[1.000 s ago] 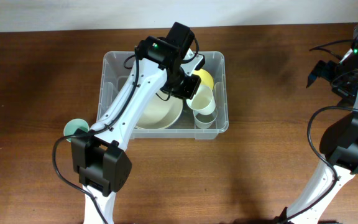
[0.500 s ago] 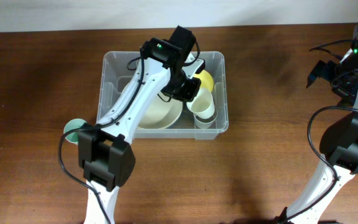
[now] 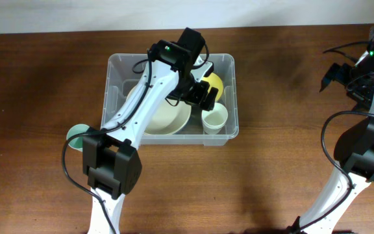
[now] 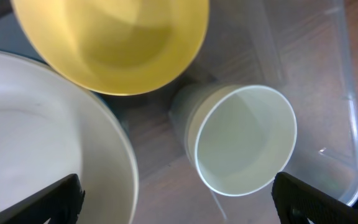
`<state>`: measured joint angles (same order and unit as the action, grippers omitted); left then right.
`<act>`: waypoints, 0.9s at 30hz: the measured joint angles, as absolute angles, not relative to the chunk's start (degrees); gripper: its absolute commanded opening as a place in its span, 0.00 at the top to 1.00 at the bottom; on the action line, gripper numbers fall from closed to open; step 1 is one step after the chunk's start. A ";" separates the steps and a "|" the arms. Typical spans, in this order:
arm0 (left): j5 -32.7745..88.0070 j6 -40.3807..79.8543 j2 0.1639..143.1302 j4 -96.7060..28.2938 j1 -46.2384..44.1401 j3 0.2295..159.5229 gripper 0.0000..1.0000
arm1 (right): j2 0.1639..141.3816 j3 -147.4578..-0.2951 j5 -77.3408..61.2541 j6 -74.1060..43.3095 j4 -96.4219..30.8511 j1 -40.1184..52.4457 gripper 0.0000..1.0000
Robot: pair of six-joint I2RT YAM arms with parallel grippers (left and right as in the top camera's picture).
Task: Pack container
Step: 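Lower the cream cup into the grey cup and open the left gripper, then retract the left gripper and move it to the green cup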
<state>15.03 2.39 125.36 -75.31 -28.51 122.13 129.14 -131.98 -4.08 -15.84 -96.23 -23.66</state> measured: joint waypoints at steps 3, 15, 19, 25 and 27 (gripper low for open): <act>14.48 2.39 125.40 -76.42 -26.92 124.18 0.01 | 129.14 -131.98 -4.08 -15.81 -96.23 -23.66 0.01; -0.49 11.92 123.70 -95.77 -7.11 136.68 0.00 | 129.14 -131.98 -4.08 -15.81 -96.20 -23.66 0.01; -3.92 15.29 120.11 -96.44 -0.08 136.68 0.01 | 129.14 -131.98 -4.08 -15.81 -96.23 -23.66 0.01; -5.52 19.86 109.80 -96.31 10.15 135.39 0.00 | 129.14 -131.98 -4.08 -15.79 -96.23 -23.66 0.01; -6.04 21.21 106.17 -96.44 11.86 132.20 0.00 | 129.14 -131.98 -4.08 -15.84 -96.23 -23.66 0.01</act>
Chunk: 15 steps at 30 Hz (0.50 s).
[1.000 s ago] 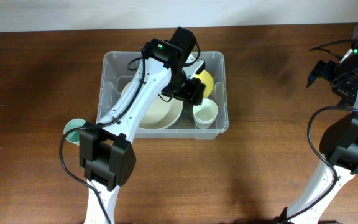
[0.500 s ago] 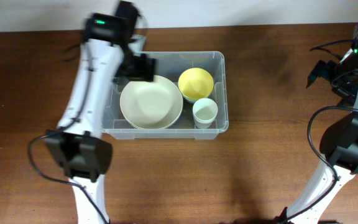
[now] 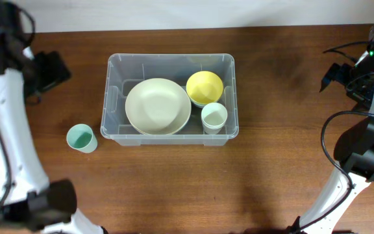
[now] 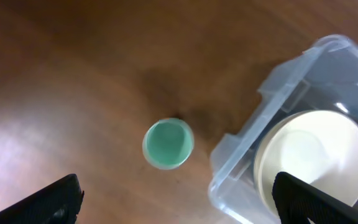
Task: Pack container
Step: 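Retract the left gripper and move it to the green cup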
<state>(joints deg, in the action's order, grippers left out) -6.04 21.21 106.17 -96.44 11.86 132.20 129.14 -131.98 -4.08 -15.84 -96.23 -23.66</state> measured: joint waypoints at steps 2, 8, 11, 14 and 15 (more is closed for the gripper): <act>-6.33 22.55 103.18 -96.68 12.93 128.29 0.00 | 129.14 -131.98 -4.08 -15.81 -96.20 -23.66 0.01; -6.72 26.06 100.09 -91.46 14.81 112.84 0.00 | 129.14 -131.98 -4.08 -15.86 -96.23 -23.66 0.01; -6.68 26.74 100.18 -86.80 15.20 106.26 0.00 | 129.14 -131.98 -4.08 -15.84 -96.23 -23.66 0.01; -6.68 28.27 100.20 -83.57 15.44 99.90 0.00 | 129.14 -131.98 -4.08 -15.88 -96.23 -23.66 0.01; -6.48 28.60 100.20 -82.50 15.53 97.65 0.00 | 129.14 -131.98 -4.08 -15.81 -96.25 -23.66 0.01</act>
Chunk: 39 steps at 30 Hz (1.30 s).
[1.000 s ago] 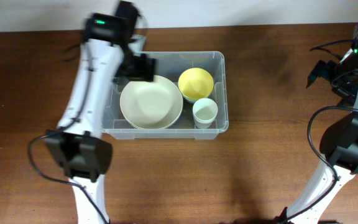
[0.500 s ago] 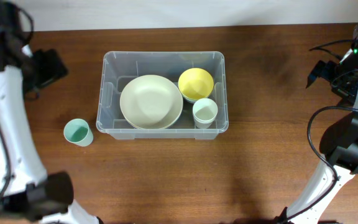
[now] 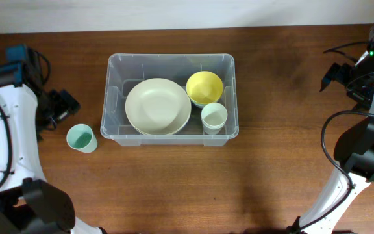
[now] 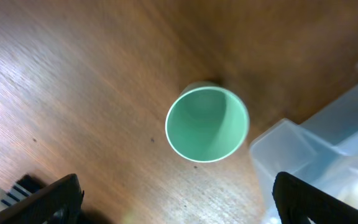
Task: Pack container
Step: 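Retract the left gripper and move it to the green cup, then grip the green cup, lift it and lower it into the cream cup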
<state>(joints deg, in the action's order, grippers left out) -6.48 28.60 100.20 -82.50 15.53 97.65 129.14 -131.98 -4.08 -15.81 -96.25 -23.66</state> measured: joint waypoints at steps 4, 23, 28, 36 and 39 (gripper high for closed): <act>-6.39 29.30 100.22 -78.72 15.75 90.11 0.00 | 129.14 -131.98 -4.08 -15.79 -96.23 -23.66 0.01; -3.03 29.85 100.29 -60.20 19.27 71.37 0.02 | 129.14 -131.98 -4.08 -15.81 -96.23 -23.66 0.01; -2.87 30.02 100.29 -59.53 19.27 70.87 0.54 | 129.14 -131.98 -4.10 -15.81 -96.23 -23.66 0.01; -2.70 30.17 100.29 -57.25 19.27 70.81 0.99 | 129.14 -131.98 -4.08 -15.84 -96.23 -23.66 0.01; -2.50 30.26 100.29 -55.24 19.27 70.81 0.99 | 129.14 -131.98 -4.08 -15.84 -96.23 -23.66 0.01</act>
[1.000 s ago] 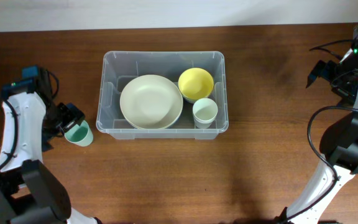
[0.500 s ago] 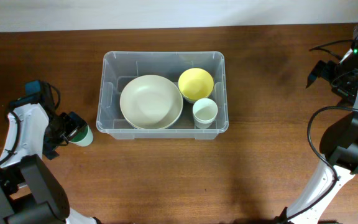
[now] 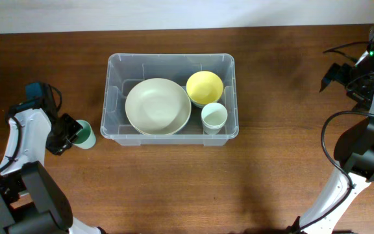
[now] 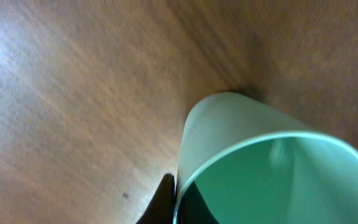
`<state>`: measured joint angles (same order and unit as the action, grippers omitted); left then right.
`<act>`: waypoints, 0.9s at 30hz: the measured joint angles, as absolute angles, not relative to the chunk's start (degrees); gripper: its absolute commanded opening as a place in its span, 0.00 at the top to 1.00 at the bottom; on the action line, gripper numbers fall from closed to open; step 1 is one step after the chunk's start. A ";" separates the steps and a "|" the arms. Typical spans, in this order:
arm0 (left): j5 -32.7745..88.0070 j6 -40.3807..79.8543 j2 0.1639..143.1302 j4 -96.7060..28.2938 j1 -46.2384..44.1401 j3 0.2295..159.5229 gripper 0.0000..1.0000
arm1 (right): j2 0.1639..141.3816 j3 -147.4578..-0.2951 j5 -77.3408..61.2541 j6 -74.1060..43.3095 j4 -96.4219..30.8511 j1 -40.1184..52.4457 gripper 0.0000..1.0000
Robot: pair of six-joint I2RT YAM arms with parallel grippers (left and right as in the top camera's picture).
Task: Pack container
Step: 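Grip the green cup, lift it and lower it into the cream cup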
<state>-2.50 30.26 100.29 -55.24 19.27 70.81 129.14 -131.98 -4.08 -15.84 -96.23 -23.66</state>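
A mint-green cup [image 3: 86, 136] stands on the wooden table left of the clear plastic container [image 3: 112, 97]. My left gripper [image 3: 70, 134] is at the cup's left side. In the left wrist view the green cup [image 4: 272, 168] fills the frame, and my left gripper [image 4: 178, 194] is shut on its rim, one dark finger [image 4: 163, 202] outside the wall and the other inside. The container holds a cream plate [image 3: 158, 106], a yellow bowl [image 3: 204, 88] and a pale cup [image 3: 213, 117]. My right gripper [image 3: 334, 73] hangs at the far right, its jaws unclear.
The wooden table [image 3: 174, 188] stretches bare in front of the container and between it and the right arm. The green cup stands a short gap from the container's left wall. A pale wall runs along the table's far edge.
My left gripper was open above the green cup, looking down into it. Now it is low at the cup's left side and shut on the rim. The right arm has not moved.
My left gripper was open inside the container over the pale cup and yellow bowl. Then it was high over the table's left side with the green cup below. Then it hung closer above that cup, and now it grips the cup's rim.
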 measured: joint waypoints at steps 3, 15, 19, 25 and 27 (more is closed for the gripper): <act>-2.50 30.26 100.29 -52.73 19.27 70.74 0.99 | 129.14 -131.98 -4.08 -15.84 -96.23 -23.66 0.01; -2.57 30.24 100.29 -51.27 21.12 84.82 0.99 | 129.14 -131.98 -4.08 -15.81 -96.20 -23.66 0.01; -0.40 26.98 99.50 -52.82 19.90 98.45 0.99 | 129.14 -131.98 -4.08 -15.81 -96.23 -23.66 0.01; 5.93 18.55 94.17 -53.28 6.87 108.18 0.99 | 129.14 -131.98 -4.08 -15.81 -96.23 -23.66 0.01; 7.40 16.91 92.88 -53.98 0.69 108.75 0.99 | 129.14 -131.98 -4.08 -15.81 -96.23 -23.66 0.01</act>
